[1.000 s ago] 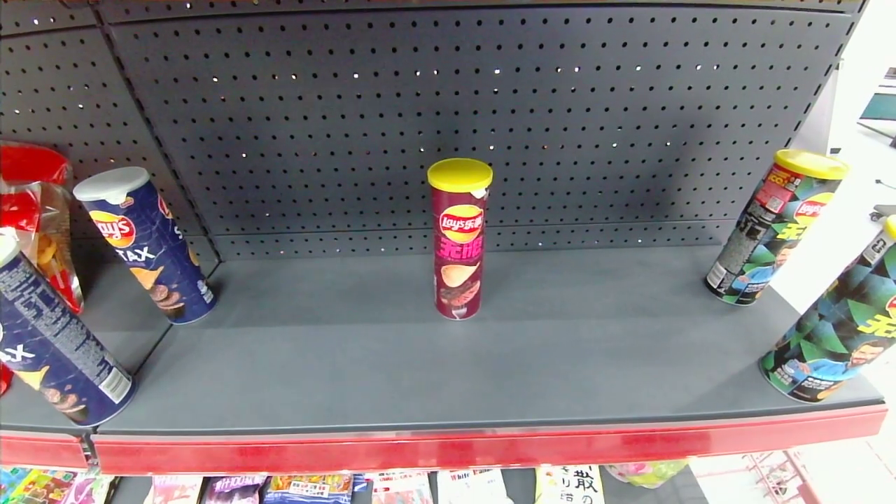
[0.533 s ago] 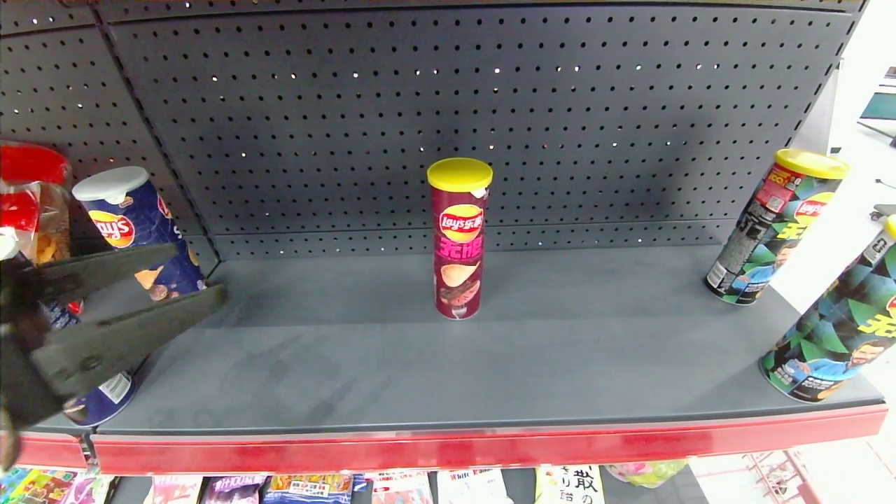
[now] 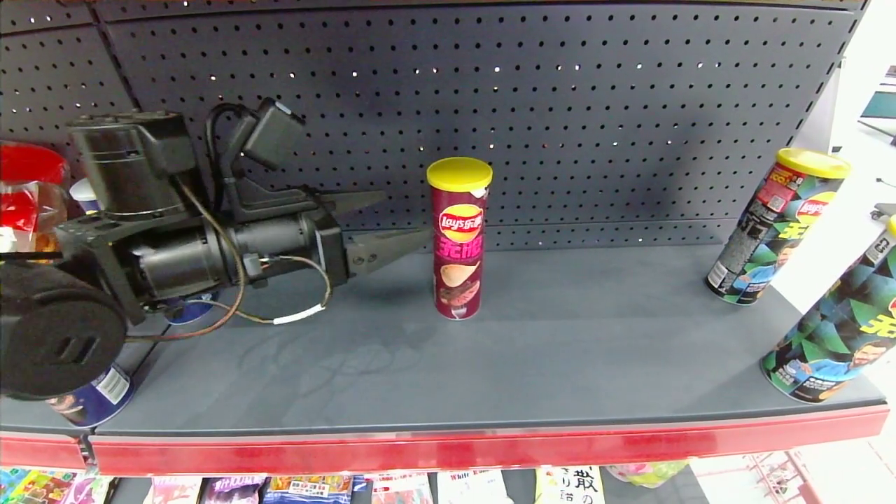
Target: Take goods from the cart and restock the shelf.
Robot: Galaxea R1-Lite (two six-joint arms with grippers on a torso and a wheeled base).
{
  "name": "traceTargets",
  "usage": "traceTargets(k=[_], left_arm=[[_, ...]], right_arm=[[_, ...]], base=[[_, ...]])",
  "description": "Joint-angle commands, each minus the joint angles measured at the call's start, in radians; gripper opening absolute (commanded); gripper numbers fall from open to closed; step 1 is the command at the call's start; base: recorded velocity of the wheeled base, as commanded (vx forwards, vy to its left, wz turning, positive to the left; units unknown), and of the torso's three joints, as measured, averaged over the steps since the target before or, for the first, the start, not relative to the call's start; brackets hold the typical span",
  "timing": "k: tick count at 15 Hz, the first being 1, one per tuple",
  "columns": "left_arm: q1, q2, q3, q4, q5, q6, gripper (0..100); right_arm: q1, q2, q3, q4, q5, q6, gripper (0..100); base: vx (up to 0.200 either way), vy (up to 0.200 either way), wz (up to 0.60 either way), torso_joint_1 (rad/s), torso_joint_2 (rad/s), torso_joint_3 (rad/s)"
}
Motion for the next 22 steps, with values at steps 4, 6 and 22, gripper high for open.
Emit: traceTargets(k=[4, 6, 22], left_arm=[[-0.011, 0.144, -0.106, -0.001, -0.003, 0.004, 100], [-0.012, 0.177, -0.148, -0.001, -0.004, 0.020, 100], [-0.041, 0.397, -0.431, 0.003, -0.029, 0.056, 100]], right_arm=[[0.000, 0.003, -0.002, 0.000, -0.004, 0.000, 0], [0.000, 0.003, 0.000, 0.000, -0.004, 0.000, 0], [0.000, 0.008, 0.005, 0.000, -0.005, 0.000, 0]], base=[[0.000, 0.000, 0.00, 0.000, 0.00, 0.000], [0.000, 0.000, 0.00, 0.000, 0.00, 0.000], [0.000, 0.000, 0.00, 0.000, 0.00, 0.000]])
